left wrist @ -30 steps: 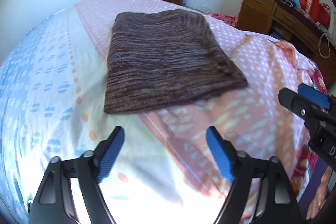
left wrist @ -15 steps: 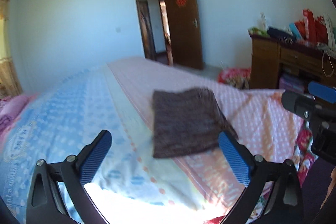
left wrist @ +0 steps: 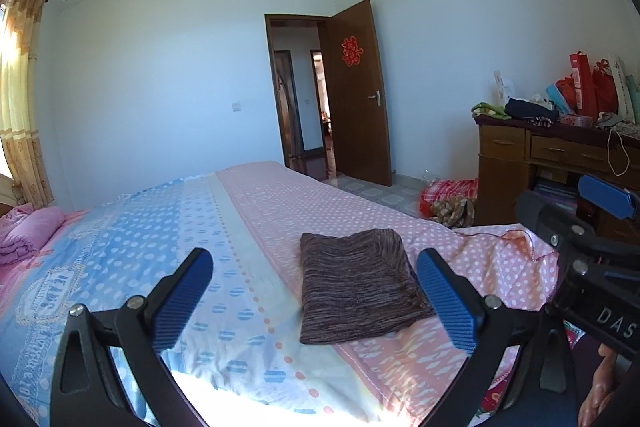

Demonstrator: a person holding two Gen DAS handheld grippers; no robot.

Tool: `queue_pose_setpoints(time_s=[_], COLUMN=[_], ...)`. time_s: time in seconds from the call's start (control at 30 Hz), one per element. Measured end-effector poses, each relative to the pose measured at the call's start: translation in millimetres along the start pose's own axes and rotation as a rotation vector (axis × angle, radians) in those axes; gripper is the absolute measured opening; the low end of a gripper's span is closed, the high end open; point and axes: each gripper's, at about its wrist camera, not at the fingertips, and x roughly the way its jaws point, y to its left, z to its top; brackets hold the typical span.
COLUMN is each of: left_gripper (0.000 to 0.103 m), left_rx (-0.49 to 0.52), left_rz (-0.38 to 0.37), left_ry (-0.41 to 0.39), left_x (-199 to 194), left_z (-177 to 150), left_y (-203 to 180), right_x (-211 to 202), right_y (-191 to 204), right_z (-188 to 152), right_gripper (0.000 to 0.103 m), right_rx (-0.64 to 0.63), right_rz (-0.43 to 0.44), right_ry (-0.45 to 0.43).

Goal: Fold small clothes

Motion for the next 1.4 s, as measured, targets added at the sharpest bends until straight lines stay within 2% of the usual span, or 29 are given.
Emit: queue_pose_setpoints(time_s=[0.27,0.67,1.4], left_gripper=[0.103,0.103,0.103], left_rx=[-0.006,-0.036,-0.036], left_rz=[0.053,0.029,0.067], left_ry=[0.031,0.036,0.045], left_x=[3.4,-3.7,-1.1], left_z=[-3.9,-3.1,-2.7], left_y=[-0.7,3.1,4.1], right_x=[3.7,3.4,6.6], right_y=[-4.7,-4.1,-7.4], right_z=[-2.2,-6.7,-8.5], right_gripper=[0.087,0.087,0.087], right_rx=[0.027,0.023,0.04], right_rz=[-0.005,0.0,0.002], right_ry=[0.014,0.024,0.039])
